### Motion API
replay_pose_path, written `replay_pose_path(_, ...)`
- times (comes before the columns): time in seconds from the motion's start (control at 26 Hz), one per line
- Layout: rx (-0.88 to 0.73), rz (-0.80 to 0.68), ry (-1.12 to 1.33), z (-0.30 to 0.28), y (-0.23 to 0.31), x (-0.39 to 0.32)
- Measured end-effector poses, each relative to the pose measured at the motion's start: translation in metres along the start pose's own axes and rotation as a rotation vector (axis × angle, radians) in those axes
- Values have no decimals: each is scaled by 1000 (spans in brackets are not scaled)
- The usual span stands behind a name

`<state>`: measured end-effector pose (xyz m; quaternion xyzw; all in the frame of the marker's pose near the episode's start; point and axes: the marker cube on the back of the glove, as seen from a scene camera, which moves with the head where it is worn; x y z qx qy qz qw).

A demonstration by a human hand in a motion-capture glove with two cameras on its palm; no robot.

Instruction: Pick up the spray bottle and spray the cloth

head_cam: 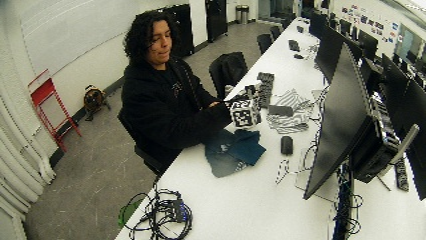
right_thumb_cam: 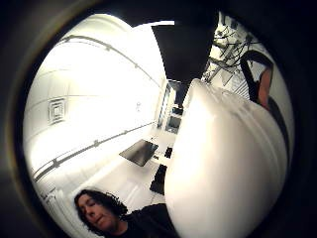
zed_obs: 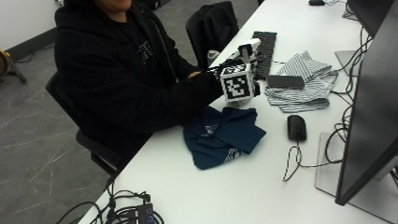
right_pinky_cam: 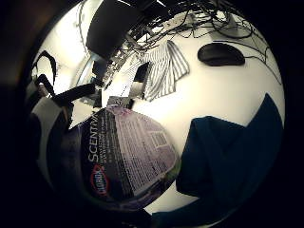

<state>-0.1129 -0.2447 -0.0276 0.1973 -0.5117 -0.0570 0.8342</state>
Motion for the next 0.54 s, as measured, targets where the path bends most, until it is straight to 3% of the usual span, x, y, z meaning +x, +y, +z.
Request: replay_pose_path(0.54,29,-43,62,14,-5,3)
